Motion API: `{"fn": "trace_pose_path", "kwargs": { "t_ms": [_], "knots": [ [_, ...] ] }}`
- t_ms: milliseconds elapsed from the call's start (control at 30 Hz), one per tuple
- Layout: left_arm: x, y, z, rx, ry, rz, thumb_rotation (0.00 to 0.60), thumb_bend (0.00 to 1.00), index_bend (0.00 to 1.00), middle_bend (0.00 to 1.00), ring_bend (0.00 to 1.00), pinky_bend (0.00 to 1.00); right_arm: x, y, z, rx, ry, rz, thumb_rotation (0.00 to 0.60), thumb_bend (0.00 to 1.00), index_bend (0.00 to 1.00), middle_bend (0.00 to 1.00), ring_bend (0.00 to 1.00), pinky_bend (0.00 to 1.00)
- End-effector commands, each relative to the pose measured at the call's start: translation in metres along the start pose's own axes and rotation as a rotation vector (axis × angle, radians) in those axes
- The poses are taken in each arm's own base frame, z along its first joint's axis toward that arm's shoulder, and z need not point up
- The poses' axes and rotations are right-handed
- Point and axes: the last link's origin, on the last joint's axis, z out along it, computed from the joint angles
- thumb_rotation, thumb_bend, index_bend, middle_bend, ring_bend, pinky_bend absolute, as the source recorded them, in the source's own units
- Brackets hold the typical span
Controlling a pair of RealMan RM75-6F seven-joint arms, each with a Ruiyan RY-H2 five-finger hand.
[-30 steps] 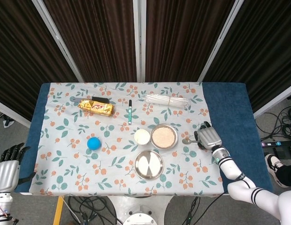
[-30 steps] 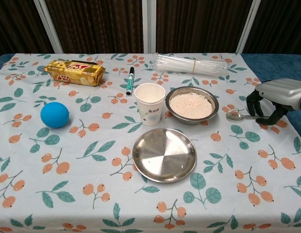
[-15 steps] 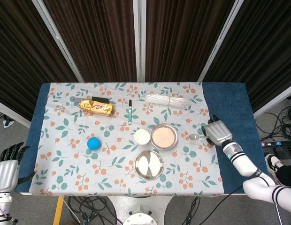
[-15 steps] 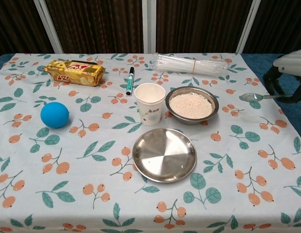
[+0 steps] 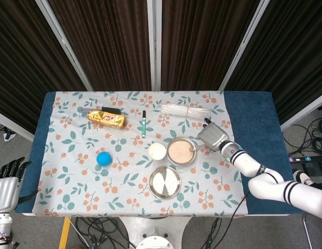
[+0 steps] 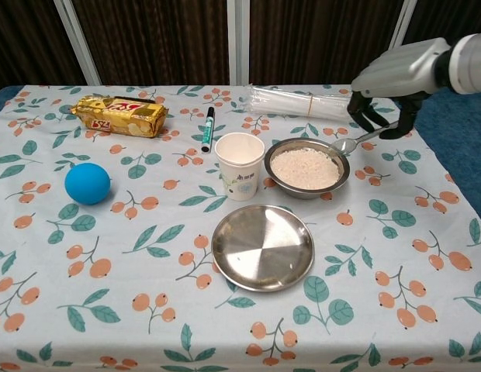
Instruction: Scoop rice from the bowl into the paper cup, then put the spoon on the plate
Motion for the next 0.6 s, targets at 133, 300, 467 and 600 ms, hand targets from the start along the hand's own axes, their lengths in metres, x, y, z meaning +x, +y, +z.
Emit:
{"fn": "trace_pose_path", "kwargs": {
  "t_ms": [133,300,467,600],
  "knots": [
    [-0.002,-0.002,0.001,0.003,0.000,-0.005,0.600,0.13,0.25,0.21,0.13,0.15,0.011,-0.024,0.025,0.038,-0.045,-0.099,0.600,0.33,0.61,0.59,0.25,0.09],
    [-0.003,-0.003,0.001,0.003,-0.001,-0.010,0.600,0.13,0.25,0.21,0.13,0.15,0.010,-0.040,0.034,0.051,-0.064,-0.155,0.600,0.33,0.61,0.59,0.25,0.09],
    [-0.004,-0.006,0.000,0.013,0.002,-0.014,0.600,0.13,0.25,0.21,0.13,0.15,0.011,-0.053,0.041,0.047,-0.058,-0.169,0.600,0.33,0.61,0.59,0.25,0.09],
    [-0.004,-0.009,0.000,0.020,0.002,-0.015,0.600,0.13,0.25,0.21,0.13,0.15,0.014,-0.060,0.045,0.045,-0.044,-0.166,0.600,0.33,0.61,0.59,0.25,0.08]
  ]
}}
